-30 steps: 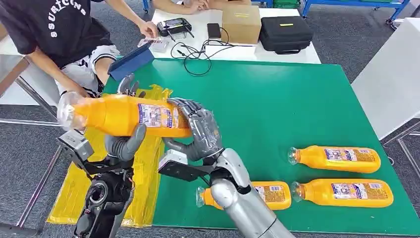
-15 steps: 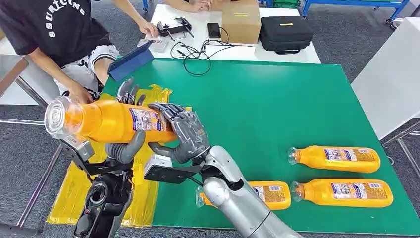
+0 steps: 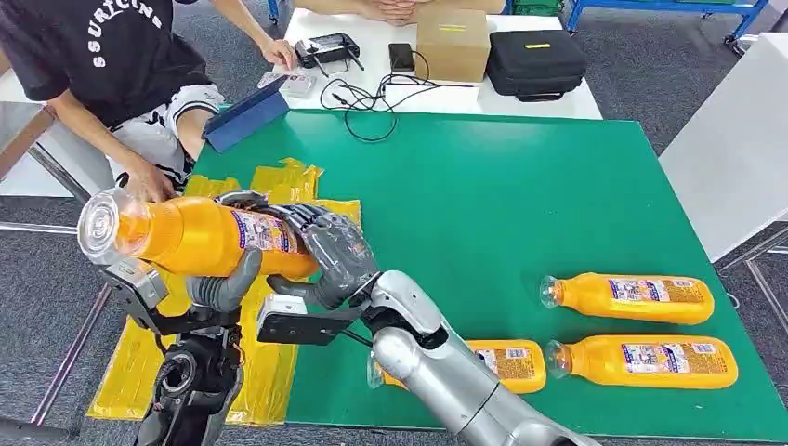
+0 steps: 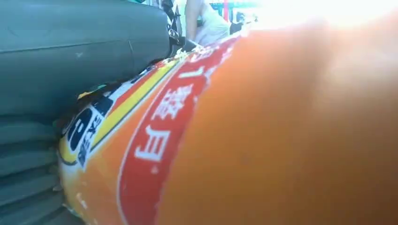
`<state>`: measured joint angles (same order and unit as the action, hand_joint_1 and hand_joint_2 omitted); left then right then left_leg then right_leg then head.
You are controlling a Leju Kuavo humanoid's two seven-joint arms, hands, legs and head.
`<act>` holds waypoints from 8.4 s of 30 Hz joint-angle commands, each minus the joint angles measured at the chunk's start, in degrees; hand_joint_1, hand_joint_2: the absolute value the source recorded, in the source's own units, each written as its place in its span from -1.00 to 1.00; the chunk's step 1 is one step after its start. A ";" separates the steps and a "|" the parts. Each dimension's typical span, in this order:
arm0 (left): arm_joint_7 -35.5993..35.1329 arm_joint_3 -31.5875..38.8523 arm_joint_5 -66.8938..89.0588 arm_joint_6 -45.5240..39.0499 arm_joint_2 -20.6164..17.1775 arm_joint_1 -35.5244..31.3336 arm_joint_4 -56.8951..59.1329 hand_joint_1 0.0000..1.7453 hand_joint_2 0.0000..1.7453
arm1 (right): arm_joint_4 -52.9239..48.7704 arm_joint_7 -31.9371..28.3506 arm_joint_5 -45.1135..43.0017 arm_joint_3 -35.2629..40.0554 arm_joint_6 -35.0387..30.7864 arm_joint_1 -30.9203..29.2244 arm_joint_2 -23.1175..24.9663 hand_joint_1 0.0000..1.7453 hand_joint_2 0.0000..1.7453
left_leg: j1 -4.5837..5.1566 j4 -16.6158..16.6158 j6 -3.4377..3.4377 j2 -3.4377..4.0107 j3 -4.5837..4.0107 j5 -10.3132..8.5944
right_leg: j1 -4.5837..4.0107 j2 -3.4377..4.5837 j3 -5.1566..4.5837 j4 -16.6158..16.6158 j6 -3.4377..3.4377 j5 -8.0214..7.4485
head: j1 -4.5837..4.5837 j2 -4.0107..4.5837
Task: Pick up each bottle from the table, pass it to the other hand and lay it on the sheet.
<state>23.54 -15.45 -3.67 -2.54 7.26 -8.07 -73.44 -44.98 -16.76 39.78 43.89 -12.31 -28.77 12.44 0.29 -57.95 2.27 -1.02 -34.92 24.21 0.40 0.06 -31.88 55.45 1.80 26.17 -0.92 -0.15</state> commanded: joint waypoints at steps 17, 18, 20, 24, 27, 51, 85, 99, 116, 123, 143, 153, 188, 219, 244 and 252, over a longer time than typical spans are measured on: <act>-1.10 3.50 5.87 -8.21 0.21 -2.20 -0.37 1.00 1.00 | -7.32 3.24 0.05 2.08 -2.80 3.45 -4.41 -1.00 1.00 | -0.07 0.10 -0.13 -0.07 0.37 0.11 | -0.07 -0.17 0.44 -0.17 -0.04 0.13 | 0.02 0.00; -1.03 3.96 6.66 -9.43 -0.07 -1.93 -0.82 1.00 1.00 | -10.20 3.79 0.26 0.64 -3.68 4.29 -5.42 -1.00 1.00 | -0.06 0.06 -0.10 -0.11 0.23 0.07 | -0.07 -0.17 0.30 -0.12 -0.03 0.09 | 0.04 0.00; -1.09 4.99 12.06 -15.83 -0.41 -1.20 -1.49 1.00 1.00 | -18.73 5.84 1.92 -3.37 -5.00 7.66 -7.93 -1.00 1.00 | -0.07 0.10 -0.12 -0.10 0.36 0.12 | -0.07 -0.16 0.44 -0.17 -0.03 0.13 | 0.04 0.00; -1.07 7.21 18.33 -23.05 -0.53 0.44 -2.21 1.00 1.00 | -32.70 9.25 6.18 -11.10 -5.76 14.10 -11.88 -1.00 1.00 | -0.03 0.06 -0.08 -0.20 0.19 0.06 | -0.03 -0.27 0.28 -0.11 -0.02 0.12 | 0.02 0.00; -0.92 8.83 21.53 -26.03 -0.84 1.71 -2.84 1.00 1.00 | -37.61 10.19 6.73 -15.30 -4.95 17.30 -13.71 -1.00 1.00 | -0.01 0.06 -0.05 -0.26 0.10 0.03 | -0.01 -0.21 0.17 -0.09 0.00 0.07 | 0.04 0.00; -2.33 11.20 29.26 -28.98 -0.83 3.58 -4.61 1.00 1.00 | -41.80 8.96 6.85 -19.86 -3.45 20.90 -13.92 -1.00 1.00 | -0.04 0.07 -0.11 0.00 0.35 0.15 | -0.04 -0.01 0.39 -0.15 -0.03 0.10 | 0.02 0.00; -1.60 -15.42 85.40 -11.82 -12.66 -12.75 39.33 1.00 1.00 | -45.15 10.59 9.99 -25.43 9.05 22.31 -17.35 -1.00 1.00 | -0.03 0.12 -0.13 0.17 0.47 0.11 | -0.04 0.13 0.44 -0.18 -0.04 0.07 | 0.02 0.00; -11.95 -12.02 80.84 -23.35 -7.98 -13.44 39.53 -1.00 1.00 | -43.60 9.77 10.49 -24.56 8.34 23.70 -15.62 -1.00 1.00 | -0.04 0.08 -0.10 0.09 0.34 0.08 | -0.05 0.06 0.35 -0.14 -0.04 0.06 | 0.02 0.00; -14.75 -6.63 76.63 -26.16 -6.53 -11.74 36.92 -1.00 1.00 | -44.46 9.83 11.48 -23.72 8.62 25.91 -15.61 -1.00 1.00 | -0.02 0.08 -0.10 0.13 0.34 0.10 | -0.03 0.10 0.34 -0.14 -0.04 0.06 | 0.00 0.00; -9.03 1.69 63.81 -24.74 -3.91 -11.64 30.73 -1.00 1.00 | -41.20 5.31 20.38 -12.93 24.33 30.63 -31.45 -1.00 1.00 | -0.03 0.06 -0.04 -0.11 0.21 0.05 | -0.03 -0.10 0.28 -0.16 0.00 0.05 | 0.00 0.00; -6.99 3.44 55.09 -21.46 -3.75 -7.55 17.71 -1.00 1.00 | -48.72 7.14 14.27 -14.64 32.39 35.06 -43.06 -1.00 1.00 | 0.05 -0.02 -0.02 -0.04 0.10 0.11 | 0.03 -0.03 0.15 -0.07 0.01 0.07 | 0.00 0.00; -7.48 4.25 51.64 -22.71 -2.74 -7.21 16.32 -1.00 1.00 | -48.27 17.02 10.66 -21.06 31.48 39.63 -50.02 -1.00 1.00 | 0.17 0.01 0.00 -0.11 0.11 0.08 | 0.16 -0.06 0.12 -0.08 0.01 0.03 | 0.00 -0.02; -6.81 3.97 50.94 -23.27 -0.69 -8.18 20.95 -1.00 1.00 | -24.86 18.74 22.75 -20.73 25.62 29.41 -32.59 -1.00 1.00 | 0.05 0.09 -0.05 0.12 0.32 0.11 | 0.03 0.10 0.34 -0.23 0.01 -0.03 | 0.00 0.00; -7.30 3.13 49.88 -22.96 0.17 -8.10 20.34 -1.00 1.00 | -18.27 16.42 22.42 -16.03 28.04 26.22 -32.69 1.00 1.00 | 0.07 0.06 -0.02 0.07 0.34 0.08 | 0.05 0.00 0.34 -0.18 0.02 -0.01 | 0.00 -0.02; -4.34 7.47 47.66 -18.96 2.29 2.79 0.37 -1.00 1.00 | -31.26 16.83 13.02 -39.13 3.28 24.52 -12.29 1.00 1.00 | 0.02 0.05 -0.09 0.20 0.35 0.14 | -0.01 0.18 0.34 -0.12 0.00 0.03 | 0.00 0.00; -4.68 0.21 30.08 -1.09 -0.40 5.80 -14.84 -1.00 1.00 | -35.64 6.64 -1.20 -39.81 -5.23 25.32 -9.40 1.00 1.00 | 0.02 0.00 -0.14 0.10 0.33 0.20 | -0.01 0.08 0.35 -0.08 -0.03 0.11 | 0.00 0.00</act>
<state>18.91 -9.44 38.57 -15.62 9.51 -3.99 -75.96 -77.44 -3.10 46.98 7.83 -12.69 -2.55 -2.47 0.37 -57.96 2.32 -1.08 -34.89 24.22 0.46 0.07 -31.81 55.41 1.86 26.13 -0.92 -0.15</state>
